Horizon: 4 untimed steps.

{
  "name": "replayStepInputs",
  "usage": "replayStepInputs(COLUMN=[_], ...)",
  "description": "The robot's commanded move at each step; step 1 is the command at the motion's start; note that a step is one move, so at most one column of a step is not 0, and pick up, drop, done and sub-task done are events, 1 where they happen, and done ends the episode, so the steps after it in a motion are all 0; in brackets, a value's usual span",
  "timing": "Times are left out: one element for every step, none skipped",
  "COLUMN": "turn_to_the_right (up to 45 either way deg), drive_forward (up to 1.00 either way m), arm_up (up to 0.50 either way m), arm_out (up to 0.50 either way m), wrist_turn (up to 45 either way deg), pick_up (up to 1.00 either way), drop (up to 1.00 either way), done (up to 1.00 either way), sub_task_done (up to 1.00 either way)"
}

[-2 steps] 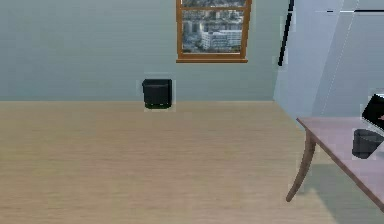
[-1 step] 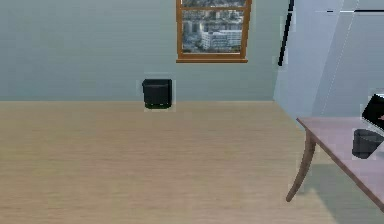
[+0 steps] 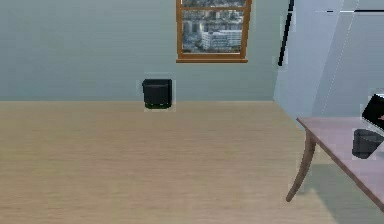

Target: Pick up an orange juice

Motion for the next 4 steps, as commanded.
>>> replayStepInputs(turn_to_the_right=[0.0, 0.0, 0.0, 0.0], drive_forward=[0.0, 0.0, 0.0, 0.0], arm_up=[0.0, -0.28, 0.0, 0.1], arm_out=[0.0, 0.0, 0.0, 0.0], wrist_turn=[33.0, 0.0, 0.0, 0.0], pick_up=[0.0, 0.0, 1.0, 0.0], drop=[0.0, 0.0, 0.0, 0.0], done=[0.0, 0.0, 0.0, 0.0], sub_task_done=[0.0, 0.0, 0.0, 0.0])
